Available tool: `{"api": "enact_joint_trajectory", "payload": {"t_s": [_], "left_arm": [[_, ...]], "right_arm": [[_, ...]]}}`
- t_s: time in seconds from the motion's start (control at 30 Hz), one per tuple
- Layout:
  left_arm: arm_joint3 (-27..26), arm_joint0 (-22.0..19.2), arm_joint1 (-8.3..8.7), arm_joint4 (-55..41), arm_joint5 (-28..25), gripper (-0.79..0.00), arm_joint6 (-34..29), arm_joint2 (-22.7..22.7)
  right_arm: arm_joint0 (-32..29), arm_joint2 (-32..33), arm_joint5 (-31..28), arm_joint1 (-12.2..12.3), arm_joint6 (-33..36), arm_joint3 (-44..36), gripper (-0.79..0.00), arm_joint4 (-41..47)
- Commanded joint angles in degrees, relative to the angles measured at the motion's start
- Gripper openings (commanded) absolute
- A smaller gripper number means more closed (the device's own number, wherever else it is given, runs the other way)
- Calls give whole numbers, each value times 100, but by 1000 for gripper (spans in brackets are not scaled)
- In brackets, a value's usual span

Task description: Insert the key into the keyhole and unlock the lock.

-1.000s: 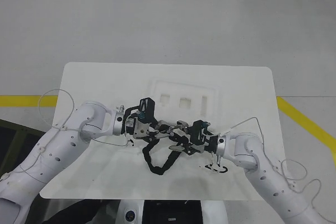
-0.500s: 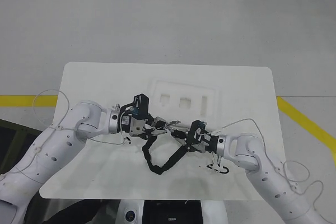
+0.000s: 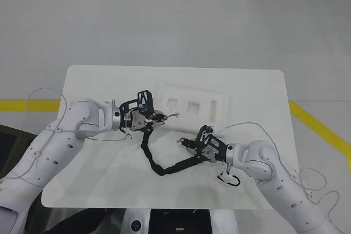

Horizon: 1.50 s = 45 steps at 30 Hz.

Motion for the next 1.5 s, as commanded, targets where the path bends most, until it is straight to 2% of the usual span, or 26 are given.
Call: {"api": "enact_joint_trajectory", "payload": {"t_s": [0.0,0.1,0.2,0.43,0.47,0.5,0.53,0.57,0.6,0.67,0.93,1.1,1.2,1.27,1.47], "left_arm": [[-19,-58,-31,157,175,-785,-209,36],[-21,-140,-94,279,328,-785,-430,123],[21,-241,-165,344,396,-785,-593,218],[322,-513,-352,379,486,-785,-905,441],[358,-566,-381,402,491,-702,-951,474],[395,-605,-410,397,494,-523,-968,506],[445,-646,-439,390,489,-437,-976,535],[493,-683,-467,387,485,-74,-980,561],[541,-713,-493,371,473,0,-973,586],[630,-767,-540,339,455,0,-947,617],[892,-889,-647,145,208,0,-415,515],[1099,-963,-653,139,-26,0,440,215],[1298,-1008,-654,225,-306,0,1153,21],[1533,-1132,-662,454,-521,0,1395,-51],[2099,-1478,-723,1184,-681,0,2279,-202]], "right_arm": [[9,-1,129,0,123,27,-600,25],[13,2,271,-1,239,47,-613,125],[3,23,304,4,306,32,-539,223],[-162,307,-102,70,-9,-215,-449,434],[-199,382,-183,86,-80,-279,-431,437],[-246,451,-268,102,-146,-330,-422,442],[-299,525,-332,118,-220,-372,-397,451],[-343,611,-367,135,-275,-420,-265,423],[-394,678,-420,149,-345,-474,-145,407],[-489,834,-489,176,-512,-504,0,387],[-635,1354,-771,234,-1340,-496,0,394],[-418,1626,-1204,239,-2266,-237,0,-131],[-231,1744,-1234,227,-2812,76,0,-494],[-92,1798,-1257,219,-3116,333,0,-657],[382,1941,-1299,223,-3485,979,0,-1073]]}}
